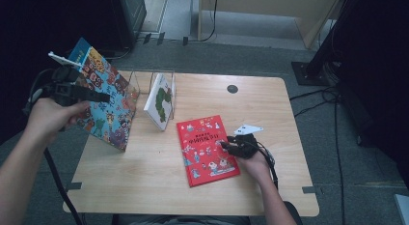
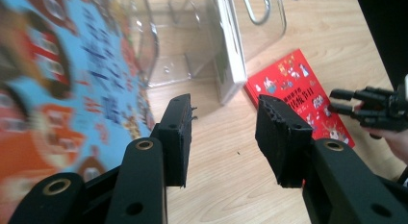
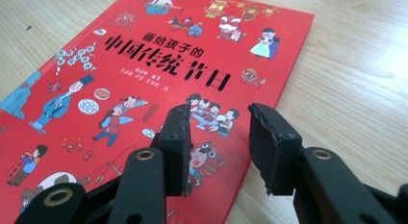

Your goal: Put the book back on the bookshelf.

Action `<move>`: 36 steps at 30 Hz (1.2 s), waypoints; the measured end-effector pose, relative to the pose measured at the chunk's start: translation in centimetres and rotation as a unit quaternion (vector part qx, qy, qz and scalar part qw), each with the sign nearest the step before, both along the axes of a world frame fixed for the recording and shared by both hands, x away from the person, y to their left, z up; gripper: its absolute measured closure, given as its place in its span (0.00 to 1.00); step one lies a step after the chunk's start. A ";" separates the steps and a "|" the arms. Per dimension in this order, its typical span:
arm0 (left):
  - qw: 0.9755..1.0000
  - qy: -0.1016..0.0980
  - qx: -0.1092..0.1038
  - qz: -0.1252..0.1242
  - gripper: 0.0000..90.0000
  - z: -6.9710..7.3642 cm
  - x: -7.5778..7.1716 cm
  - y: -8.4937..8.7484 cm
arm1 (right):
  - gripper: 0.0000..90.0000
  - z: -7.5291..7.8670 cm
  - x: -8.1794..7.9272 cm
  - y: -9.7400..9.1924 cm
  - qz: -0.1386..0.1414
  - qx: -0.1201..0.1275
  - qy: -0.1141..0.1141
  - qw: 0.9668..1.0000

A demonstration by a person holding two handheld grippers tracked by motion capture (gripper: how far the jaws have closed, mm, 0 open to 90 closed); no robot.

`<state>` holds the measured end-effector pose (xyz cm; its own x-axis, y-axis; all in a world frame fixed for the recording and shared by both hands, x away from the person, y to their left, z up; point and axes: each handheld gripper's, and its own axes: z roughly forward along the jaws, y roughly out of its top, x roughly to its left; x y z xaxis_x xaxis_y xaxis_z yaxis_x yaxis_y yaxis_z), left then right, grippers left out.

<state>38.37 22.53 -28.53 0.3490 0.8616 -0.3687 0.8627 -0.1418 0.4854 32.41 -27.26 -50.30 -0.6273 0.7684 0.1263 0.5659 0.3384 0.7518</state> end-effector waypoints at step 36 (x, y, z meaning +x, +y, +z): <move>0.997 0.012 -0.020 -0.079 0.84 -13.8 -2.6 -9.4 | 0.78 -0.4 -0.2 -2.2 -0.032 0.002 0.004 0.999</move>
<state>35.73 13.15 -42.28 0.4699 0.7814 -0.4106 0.8423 -0.2578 0.4734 32.20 -29.50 -50.71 -0.5762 0.8061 0.1352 0.5923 0.2978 0.7487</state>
